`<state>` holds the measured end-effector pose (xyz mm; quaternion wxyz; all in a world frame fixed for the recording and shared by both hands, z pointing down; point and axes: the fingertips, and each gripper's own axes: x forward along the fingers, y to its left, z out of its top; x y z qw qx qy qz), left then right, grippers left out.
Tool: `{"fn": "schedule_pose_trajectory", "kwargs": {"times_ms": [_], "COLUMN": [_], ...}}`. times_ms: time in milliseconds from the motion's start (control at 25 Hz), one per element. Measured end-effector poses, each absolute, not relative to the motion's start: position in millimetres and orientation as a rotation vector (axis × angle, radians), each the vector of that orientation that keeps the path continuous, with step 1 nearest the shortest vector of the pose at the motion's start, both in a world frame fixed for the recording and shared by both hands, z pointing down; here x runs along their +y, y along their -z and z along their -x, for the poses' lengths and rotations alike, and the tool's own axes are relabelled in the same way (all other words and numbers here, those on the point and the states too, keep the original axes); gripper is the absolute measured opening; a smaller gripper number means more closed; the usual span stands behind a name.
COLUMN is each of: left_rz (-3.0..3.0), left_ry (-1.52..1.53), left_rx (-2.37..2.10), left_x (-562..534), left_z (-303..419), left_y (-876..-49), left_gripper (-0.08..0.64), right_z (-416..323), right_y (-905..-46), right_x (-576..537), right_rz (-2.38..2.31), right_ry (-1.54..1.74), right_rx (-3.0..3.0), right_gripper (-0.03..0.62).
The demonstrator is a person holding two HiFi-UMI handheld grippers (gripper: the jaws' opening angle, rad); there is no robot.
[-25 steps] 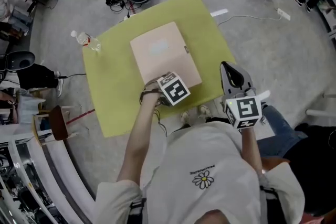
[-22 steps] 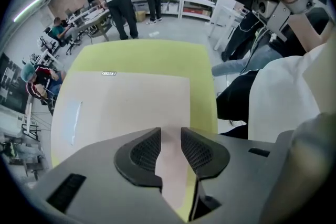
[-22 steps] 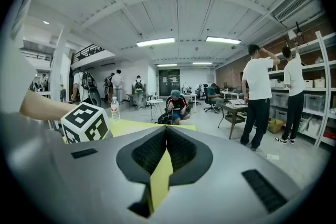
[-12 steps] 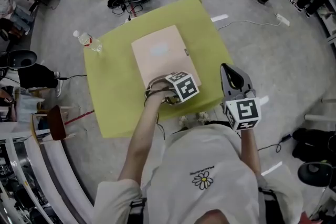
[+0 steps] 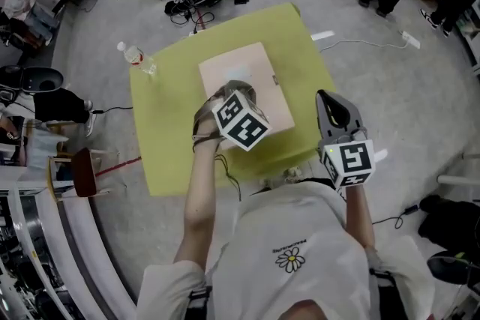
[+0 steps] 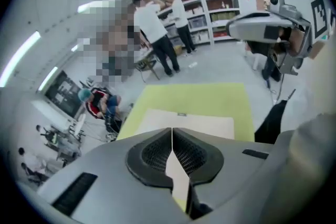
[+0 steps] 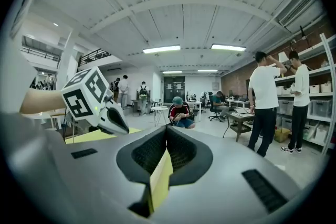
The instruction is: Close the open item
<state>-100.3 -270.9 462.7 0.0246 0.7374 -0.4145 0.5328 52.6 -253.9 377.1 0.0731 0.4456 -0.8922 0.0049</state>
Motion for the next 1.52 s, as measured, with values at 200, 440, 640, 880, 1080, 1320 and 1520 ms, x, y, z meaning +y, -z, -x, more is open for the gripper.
{"fn": "schedule_pose_trajectory", "kwargs": {"times_ms": [200,440,640,880,1080,1320,1520], "left_rz": [-2.302,-2.301,-2.197,-2.018,-1.953,-1.986,-2.018], "left_ry": [-1.562,-0.773,-0.257,-0.008,-0.056,-0.043,-0.079], "left_rx": [-1.685,-2.064,-2.285,-2.339,-2.468,-2.489,-2.478], "left_x": [-271.7,-248.2,-219.6,-186.6,-175.3,-176.2,-177.9], "left_z": [118.9,133.3,161.0,186.6,200.6,199.5,192.7], "left_y": [-412.1,-361.1,-345.5,-355.2,-359.2,-349.6,-351.4], "left_gripper": [0.017,0.014,0.014,0.015,0.015,0.014,0.014], "right_z": [-34.0,-10.8,4.2,25.7,37.1,38.7,32.6], "right_y": [-368.3,-359.8,-348.1,-348.1,-353.8,-351.1,-350.8], "right_x": [-250.2,-239.0,-237.6,-230.1,-228.9,-229.1,-227.9], "right_rz": [-1.297,-1.255,-1.257,-1.182,-1.16,-1.165,-1.18], "right_ry": [0.014,0.042,-0.038,-0.006,0.001,0.021,0.026], "right_rx": [-2.723,-2.789,-2.879,-2.882,-2.871,-2.867,-2.861], "right_gripper": [0.014,0.014,0.014,0.013,0.013,0.012,0.013]}}
